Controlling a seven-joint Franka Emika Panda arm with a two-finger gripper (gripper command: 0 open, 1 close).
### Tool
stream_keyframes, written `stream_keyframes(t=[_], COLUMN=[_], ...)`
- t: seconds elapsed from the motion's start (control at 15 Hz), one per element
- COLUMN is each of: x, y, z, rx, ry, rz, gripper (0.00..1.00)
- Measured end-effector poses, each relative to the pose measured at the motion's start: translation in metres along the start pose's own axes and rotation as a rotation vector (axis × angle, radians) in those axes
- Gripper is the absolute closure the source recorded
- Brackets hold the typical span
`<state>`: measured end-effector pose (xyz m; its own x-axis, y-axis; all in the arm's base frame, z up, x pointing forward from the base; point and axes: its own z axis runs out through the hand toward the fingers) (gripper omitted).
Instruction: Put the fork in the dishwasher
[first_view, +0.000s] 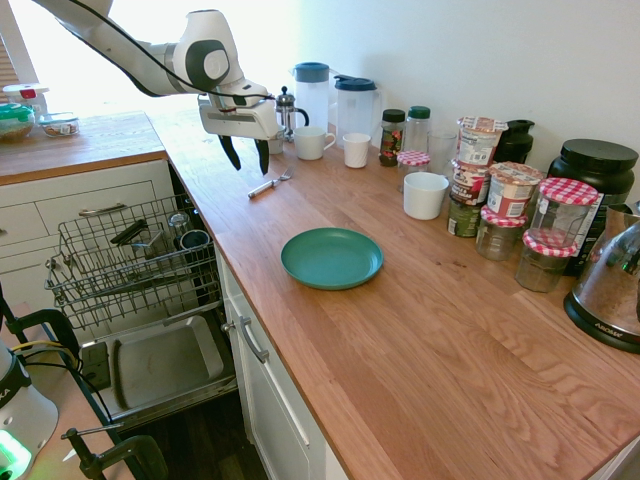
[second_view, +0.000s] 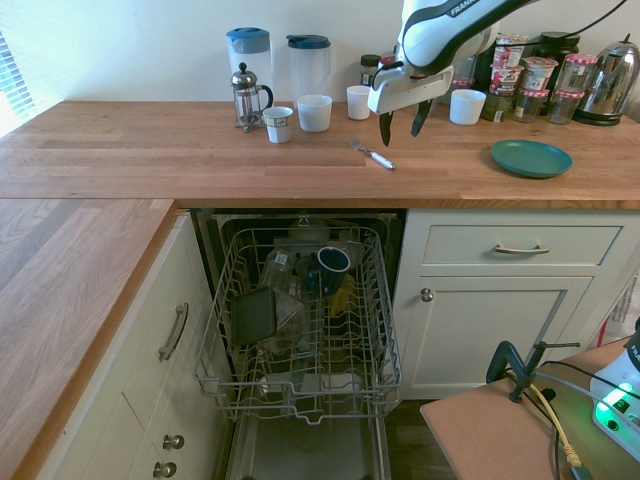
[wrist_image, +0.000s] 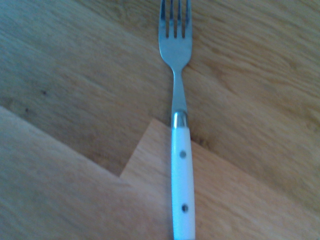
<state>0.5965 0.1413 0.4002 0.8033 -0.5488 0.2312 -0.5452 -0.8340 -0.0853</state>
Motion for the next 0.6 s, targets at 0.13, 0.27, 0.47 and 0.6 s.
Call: stream_keyframes(t=[0.13,0.27,0.47,0.6], x=[0.013,0.023,0.033,0.04], y=[-0.014,-0.025,-0.04,-0.047], z=[0.011,0.018,0.035,0.047], rx=[-0.007,-0.015,-0.029,-0.038], ry=[-0.005,-0.013,-0.034,-0.049], rz=[-0.015,-0.035,-0.058,-0.061], gripper=[0.0,0.0,0.0,0.0])
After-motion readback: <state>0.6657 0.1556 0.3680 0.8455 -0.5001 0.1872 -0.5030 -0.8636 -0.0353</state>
